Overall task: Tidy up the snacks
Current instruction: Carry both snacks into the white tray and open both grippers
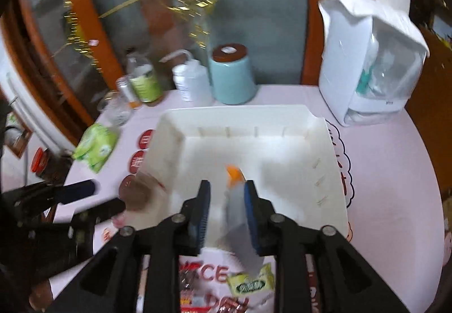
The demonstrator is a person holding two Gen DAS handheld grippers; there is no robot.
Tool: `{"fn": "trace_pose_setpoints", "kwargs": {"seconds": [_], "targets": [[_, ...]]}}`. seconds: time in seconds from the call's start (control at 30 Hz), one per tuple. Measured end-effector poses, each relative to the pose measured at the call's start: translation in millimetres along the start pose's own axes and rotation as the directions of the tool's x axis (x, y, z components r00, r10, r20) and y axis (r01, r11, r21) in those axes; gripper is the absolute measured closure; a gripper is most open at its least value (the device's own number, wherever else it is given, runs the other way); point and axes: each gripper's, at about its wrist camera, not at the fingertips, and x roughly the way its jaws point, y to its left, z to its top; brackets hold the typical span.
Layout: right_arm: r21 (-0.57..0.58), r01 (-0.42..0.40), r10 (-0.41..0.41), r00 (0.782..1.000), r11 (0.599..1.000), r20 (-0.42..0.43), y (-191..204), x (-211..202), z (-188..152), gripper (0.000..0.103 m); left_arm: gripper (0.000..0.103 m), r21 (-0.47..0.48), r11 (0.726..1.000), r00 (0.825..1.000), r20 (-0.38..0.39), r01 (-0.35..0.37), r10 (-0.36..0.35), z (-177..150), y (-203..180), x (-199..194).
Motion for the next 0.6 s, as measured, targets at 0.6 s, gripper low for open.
{"fn": "trace_pose_setpoints", "kwargs": {"seconds": [0.6], "targets": [[0.098,-0.029,0.031,0.999,0.995,-0.022,-24.1,-55.5,-49.3,0.067,0.016,-0.084,0.996,1.000,0.025,0.010,-0.008,-43.9,30.1,-30.7]]}}
